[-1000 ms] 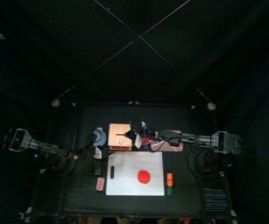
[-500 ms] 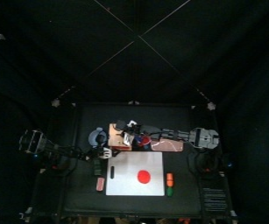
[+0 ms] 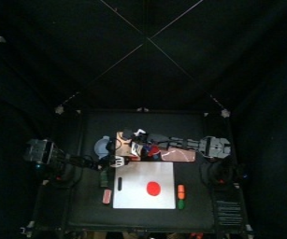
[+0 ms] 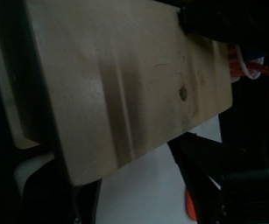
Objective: Get the cutter from the drawer then cut the dough then place the extra dough in the bowl
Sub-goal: Open the drawer
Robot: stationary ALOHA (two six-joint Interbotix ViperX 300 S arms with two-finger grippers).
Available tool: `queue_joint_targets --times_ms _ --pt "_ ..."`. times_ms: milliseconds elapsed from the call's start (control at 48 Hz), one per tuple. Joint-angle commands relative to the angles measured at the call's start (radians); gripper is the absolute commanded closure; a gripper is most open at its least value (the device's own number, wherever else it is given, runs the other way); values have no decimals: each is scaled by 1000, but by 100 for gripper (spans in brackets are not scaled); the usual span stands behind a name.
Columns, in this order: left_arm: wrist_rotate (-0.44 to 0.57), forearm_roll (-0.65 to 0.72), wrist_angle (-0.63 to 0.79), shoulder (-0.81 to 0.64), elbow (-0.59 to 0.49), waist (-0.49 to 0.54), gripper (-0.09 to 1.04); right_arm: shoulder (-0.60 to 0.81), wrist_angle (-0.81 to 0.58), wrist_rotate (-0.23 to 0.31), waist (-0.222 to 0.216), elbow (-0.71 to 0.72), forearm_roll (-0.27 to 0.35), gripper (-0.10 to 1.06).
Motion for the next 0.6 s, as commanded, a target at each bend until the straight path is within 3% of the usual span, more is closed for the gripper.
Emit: queue_joint_targets --times_ms 21,604 --pt "0 -18 -2 -3 -18 3 23 -20 2 0 -2 -12 -2 94" --pt "0 -61 -6 3 -18 -28 28 -20 3 0 -2 -9 -3 94"
